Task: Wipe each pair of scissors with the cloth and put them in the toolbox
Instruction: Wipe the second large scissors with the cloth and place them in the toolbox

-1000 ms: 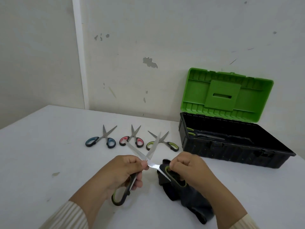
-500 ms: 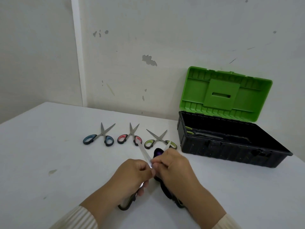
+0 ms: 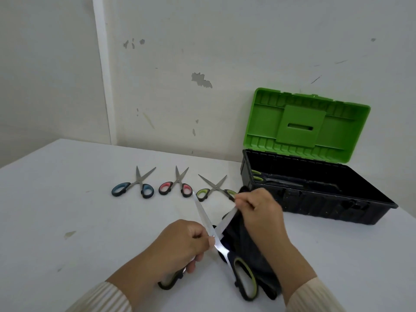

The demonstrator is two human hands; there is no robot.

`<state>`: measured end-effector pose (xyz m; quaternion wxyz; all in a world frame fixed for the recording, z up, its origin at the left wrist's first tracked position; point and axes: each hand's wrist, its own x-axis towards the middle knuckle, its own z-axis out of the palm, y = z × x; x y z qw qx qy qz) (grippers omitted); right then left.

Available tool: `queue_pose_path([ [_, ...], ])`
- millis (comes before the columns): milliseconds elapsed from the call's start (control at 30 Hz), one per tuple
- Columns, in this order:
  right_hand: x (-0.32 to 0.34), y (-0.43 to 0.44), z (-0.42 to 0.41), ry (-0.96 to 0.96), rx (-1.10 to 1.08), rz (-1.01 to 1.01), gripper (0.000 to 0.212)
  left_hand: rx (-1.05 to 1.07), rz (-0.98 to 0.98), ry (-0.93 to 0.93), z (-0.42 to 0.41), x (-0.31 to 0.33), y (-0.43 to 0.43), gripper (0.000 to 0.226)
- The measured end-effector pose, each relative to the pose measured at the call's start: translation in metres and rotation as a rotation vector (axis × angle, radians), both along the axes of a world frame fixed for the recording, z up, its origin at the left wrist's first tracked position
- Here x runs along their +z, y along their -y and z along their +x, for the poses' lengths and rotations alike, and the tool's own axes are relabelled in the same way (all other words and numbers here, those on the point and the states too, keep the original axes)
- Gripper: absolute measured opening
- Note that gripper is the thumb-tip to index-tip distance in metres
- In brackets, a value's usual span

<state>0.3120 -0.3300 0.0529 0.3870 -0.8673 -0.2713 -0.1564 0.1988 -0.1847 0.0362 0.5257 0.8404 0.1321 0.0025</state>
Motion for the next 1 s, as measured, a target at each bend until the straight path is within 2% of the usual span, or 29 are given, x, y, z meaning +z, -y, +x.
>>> queue_pose_path([
  [100,0.004,0.017,0.005,-0.062,-0.100,0.198,0.013,0.001,-0.030,-0.007,0.000,0.001,-0.001,0.033],
  [167,0.010,0.015,-0.009,0.003,-0.004,0.188,0.012,0.023,-0.046,-0.001,0.001,0.002,-0.003,0.033],
  [200,0.012,0.010,-0.019,0.028,0.106,0.086,0.011,0.031,-0.054,0.001,0.000,0.001,-0.003,0.033],
  [267,0.010,-0.008,-0.040,-0.015,0.337,-0.248,0.014,0.038,-0.067,0.009,-0.001,0.001,-0.003,0.032],
  [300,0.006,-0.013,-0.044,-0.036,0.385,-0.352,0.016,0.040,-0.064,0.013,-0.001,0.002,-0.003,0.033],
  [333,0.001,-0.016,-0.042,-0.039,0.371,-0.336,0.016,0.041,-0.051,0.016,-0.002,0.002,-0.003,0.033],
  [433,-0.007,-0.010,-0.020,0.003,0.151,-0.053,0.012,0.031,-0.020,0.009,-0.004,0.004,-0.003,0.032],
  [567,0.001,0.011,0.002,-0.071,-0.053,0.065,0.024,0.031,-0.134,0.015,-0.004,0.009,-0.004,0.035],
  [633,0.010,0.019,-0.003,-0.164,0.062,0.000,0.023,0.061,-0.197,0.037,-0.004,0.012,-0.009,0.039],
  [700,0.017,0.016,-0.018,-0.299,0.249,-0.170,0.019,0.080,-0.221,0.047,-0.005,0.014,-0.014,0.040],
  [733,0.018,0.013,-0.025,-0.355,0.317,-0.254,0.025,0.081,-0.227,0.051,-0.005,0.014,-0.015,0.039],
  [833,0.018,0.005,-0.034,-0.409,0.373,-0.356,0.033,0.062,-0.257,0.028,-0.008,0.016,-0.017,0.032],
  [933,0.015,0.007,-0.029,-0.486,0.344,-0.221,0.034,0.090,-0.515,-0.053,-0.010,0.019,-0.029,0.019],
  [1000,0.012,0.007,-0.026,-0.515,0.287,-0.093,0.035,0.135,-0.811,-0.074,-0.011,0.020,-0.041,0.031],
])
